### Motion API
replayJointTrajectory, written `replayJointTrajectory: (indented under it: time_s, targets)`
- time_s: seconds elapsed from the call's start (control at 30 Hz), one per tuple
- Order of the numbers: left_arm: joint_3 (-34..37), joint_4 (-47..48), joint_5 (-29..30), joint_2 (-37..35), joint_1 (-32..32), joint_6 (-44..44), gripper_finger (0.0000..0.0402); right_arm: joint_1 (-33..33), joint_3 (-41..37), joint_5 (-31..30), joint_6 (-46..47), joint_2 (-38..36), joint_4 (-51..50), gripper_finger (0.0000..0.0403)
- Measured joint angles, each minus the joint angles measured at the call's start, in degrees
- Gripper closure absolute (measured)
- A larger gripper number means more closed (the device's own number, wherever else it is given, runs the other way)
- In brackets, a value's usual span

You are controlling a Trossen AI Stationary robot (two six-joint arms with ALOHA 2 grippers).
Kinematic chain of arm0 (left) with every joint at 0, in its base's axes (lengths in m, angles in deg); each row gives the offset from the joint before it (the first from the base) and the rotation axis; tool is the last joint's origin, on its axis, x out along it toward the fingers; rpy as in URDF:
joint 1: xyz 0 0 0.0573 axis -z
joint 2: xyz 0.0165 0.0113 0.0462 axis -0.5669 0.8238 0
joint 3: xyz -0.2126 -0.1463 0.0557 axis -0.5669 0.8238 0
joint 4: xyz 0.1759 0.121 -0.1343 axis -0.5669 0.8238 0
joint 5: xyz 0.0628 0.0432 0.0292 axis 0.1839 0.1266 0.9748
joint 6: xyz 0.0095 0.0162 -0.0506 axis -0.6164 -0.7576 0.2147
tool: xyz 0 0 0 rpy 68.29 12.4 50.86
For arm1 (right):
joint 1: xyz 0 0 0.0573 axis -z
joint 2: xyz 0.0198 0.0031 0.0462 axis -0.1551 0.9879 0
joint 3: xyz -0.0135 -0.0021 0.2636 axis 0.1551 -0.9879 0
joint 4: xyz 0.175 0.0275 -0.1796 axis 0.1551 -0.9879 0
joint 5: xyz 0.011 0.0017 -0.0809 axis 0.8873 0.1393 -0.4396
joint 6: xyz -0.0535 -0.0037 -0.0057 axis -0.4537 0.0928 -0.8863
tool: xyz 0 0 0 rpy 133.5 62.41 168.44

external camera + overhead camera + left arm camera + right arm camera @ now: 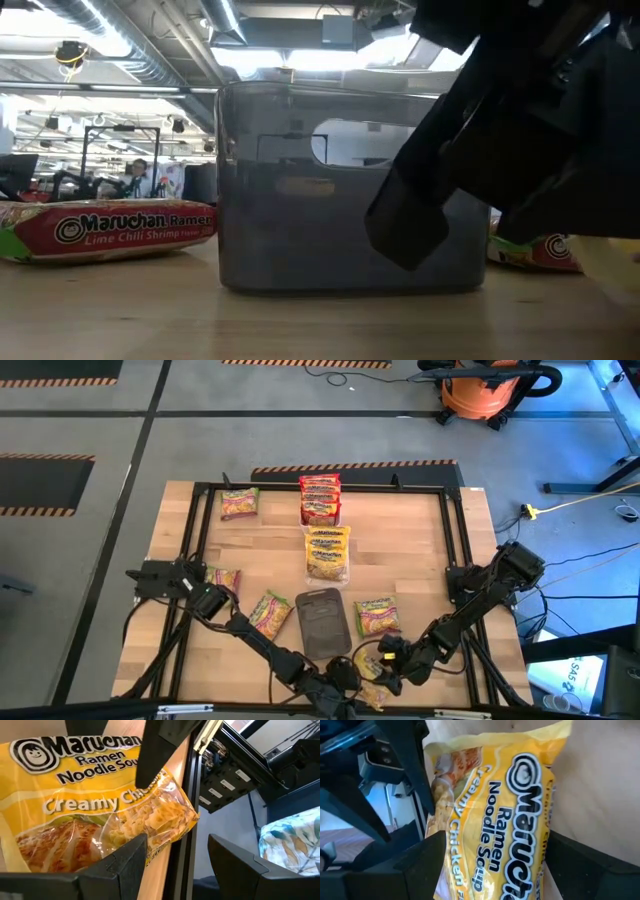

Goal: Sort Maruchan noodles
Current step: Put the yellow noodle pack into the transparent bin

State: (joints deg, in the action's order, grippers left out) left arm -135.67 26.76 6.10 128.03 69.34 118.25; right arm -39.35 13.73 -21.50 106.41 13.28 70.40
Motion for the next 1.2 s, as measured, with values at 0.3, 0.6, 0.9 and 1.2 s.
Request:
replayJointTrajectory:
  time_s: [0.3,0.6,0.9,1.2]
  targets:
    - [0.04,0.05,0.44,0.07,-0.15,-1.55,0.0194,0.00,-0.26,1.84,-0.43,0.17,5.05,0.0088]
    - [0.22,-0.93,2.08,0.31,-0.47,-3.66,0.0194,0.35,-0.09,-1.49,-2.82,0.15,12.45,0.0088]
    - [0.22,-1.86,4.47,0.31,-0.40,-4.63,0.0194,0.33,-0.02,-3.56,-3.91,0.13,8.49,0.0173]
    - [0.24,-1.28,3.95,-2.48,1.83,-8.43,0.0194,-0.18,0.13,-1.07,-12.07,-0.63,7.63,0.0311]
